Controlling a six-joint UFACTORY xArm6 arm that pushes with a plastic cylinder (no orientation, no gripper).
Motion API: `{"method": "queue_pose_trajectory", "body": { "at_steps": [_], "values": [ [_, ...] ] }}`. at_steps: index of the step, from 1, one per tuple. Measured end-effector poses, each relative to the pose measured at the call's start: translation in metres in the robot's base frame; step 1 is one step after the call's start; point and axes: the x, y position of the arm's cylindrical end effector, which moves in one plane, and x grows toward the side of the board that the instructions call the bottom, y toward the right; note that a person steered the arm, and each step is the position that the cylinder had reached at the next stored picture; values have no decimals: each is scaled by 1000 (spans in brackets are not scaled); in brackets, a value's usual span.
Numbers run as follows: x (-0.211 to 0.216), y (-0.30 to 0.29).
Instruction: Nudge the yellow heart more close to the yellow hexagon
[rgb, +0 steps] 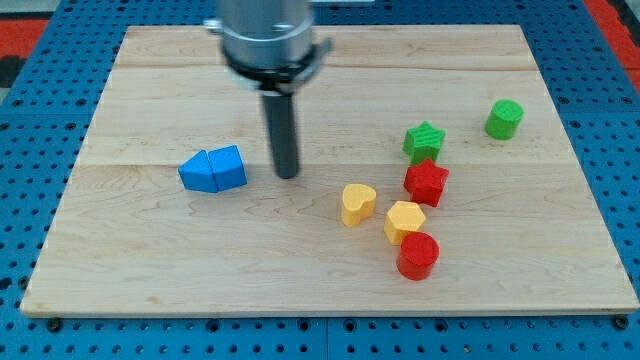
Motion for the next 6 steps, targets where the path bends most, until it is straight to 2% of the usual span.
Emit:
{"method": "queue_pose_trajectory", "body": {
  "at_steps": [1,2,3,4,5,6],
  "values": [
    [31,43],
    [32,-48],
    [102,-57],
    [163,-18],
    [163,81],
    [162,115]
  ]
}}
